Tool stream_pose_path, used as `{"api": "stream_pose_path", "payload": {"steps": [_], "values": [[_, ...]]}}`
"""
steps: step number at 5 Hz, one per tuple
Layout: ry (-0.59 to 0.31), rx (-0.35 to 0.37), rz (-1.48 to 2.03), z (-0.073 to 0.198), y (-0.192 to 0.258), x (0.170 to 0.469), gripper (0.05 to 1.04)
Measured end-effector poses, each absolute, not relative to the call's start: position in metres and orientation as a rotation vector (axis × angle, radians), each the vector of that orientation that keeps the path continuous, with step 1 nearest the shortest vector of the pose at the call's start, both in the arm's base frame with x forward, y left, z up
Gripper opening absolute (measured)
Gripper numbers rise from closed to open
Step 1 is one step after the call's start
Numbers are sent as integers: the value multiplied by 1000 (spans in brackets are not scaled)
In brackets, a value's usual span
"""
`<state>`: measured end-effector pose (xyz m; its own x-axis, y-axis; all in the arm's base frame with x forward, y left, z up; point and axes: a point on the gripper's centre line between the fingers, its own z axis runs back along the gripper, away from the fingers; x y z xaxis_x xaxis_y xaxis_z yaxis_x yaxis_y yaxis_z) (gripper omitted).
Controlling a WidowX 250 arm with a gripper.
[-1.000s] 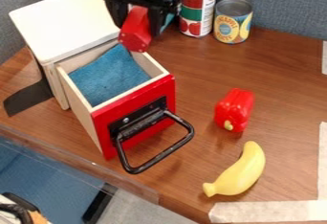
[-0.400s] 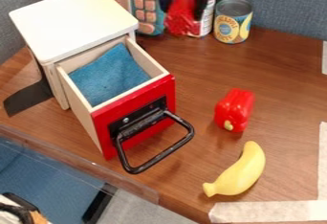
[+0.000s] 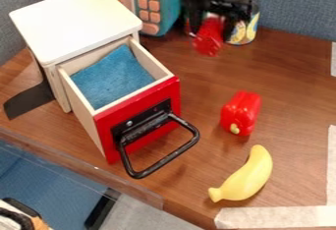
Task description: Move the red object out from the drawer and place it on the table beside red bell pepper.
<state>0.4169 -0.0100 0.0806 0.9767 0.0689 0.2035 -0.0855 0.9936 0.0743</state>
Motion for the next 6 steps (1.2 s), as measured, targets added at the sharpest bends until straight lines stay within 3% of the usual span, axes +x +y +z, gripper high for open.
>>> {"api": "stream_pose_path", "payload": {"steps": [3,4,5,6], "values": [[-128,119,17,35,-32,422,742],[-127,121,17,35,-32,422,801],[-122,123,5,38,-31,417,1007],[-182,100,5,70,-33,413,1007]]}}
